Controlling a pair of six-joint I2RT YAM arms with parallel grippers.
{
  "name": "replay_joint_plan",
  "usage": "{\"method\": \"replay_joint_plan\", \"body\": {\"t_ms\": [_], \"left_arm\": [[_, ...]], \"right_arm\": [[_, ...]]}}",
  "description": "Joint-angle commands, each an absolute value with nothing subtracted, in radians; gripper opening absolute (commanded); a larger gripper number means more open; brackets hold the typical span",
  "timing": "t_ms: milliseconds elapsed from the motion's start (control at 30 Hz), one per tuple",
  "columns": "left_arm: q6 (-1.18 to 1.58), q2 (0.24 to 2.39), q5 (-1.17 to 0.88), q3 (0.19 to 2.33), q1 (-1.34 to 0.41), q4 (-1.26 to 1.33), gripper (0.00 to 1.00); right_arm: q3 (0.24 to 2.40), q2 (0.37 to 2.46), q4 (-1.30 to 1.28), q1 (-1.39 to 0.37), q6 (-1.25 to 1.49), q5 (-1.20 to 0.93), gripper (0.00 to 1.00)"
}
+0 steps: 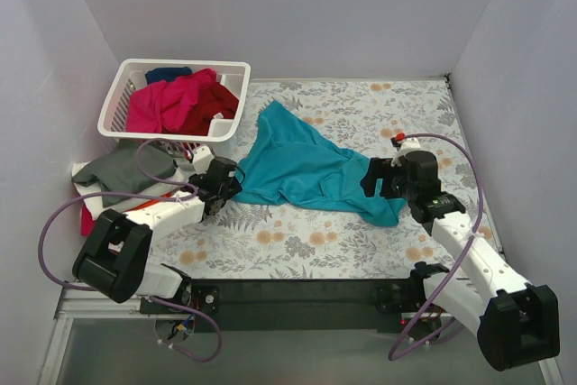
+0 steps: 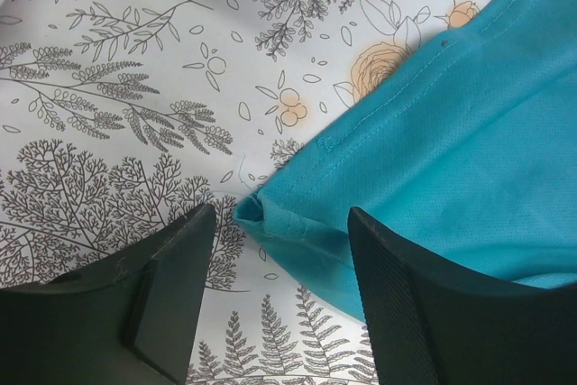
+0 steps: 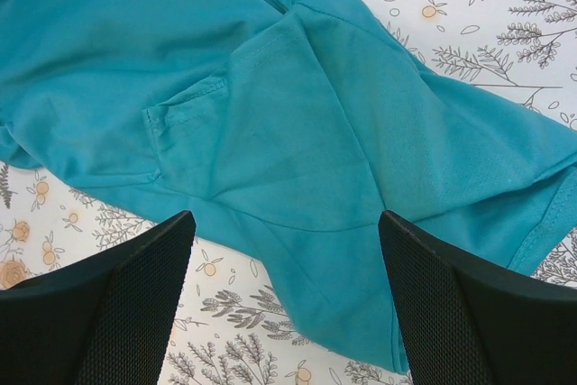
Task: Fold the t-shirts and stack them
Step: Flatten the tshirt out
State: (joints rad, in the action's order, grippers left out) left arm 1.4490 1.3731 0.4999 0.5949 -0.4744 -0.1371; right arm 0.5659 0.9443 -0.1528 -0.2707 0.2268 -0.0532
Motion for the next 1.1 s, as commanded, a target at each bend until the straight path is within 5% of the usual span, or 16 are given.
{"method": "replay_joint_plan", "body": {"t_ms": [0, 367, 833, 1067], "left_arm": [[1.451, 1.359, 0.506, 0.581, -0.463, -0.098, 0.52], [1.437, 1.361, 0.497, 0.571, -0.460, -0.086, 0.00], [1.411, 1.272, 0.446, 0.514, -0.451, -0.081, 0.00], [1.401, 1.262, 0.428, 0.502, -0.449, -0.071, 0.00]], "right_arm": [[0.555, 0.950, -0.112, -0.276, 0.210, -0.074, 0.75], [0.580, 0.991, -0.109, -0.276, 0.210, -0.078, 0.75], [0.808, 1.379, -0.057, -0.328, 0.193, -0.017, 0.71], [0.908, 1.543, -0.023, -0.328, 0.152, -0.038, 0.58]]}}
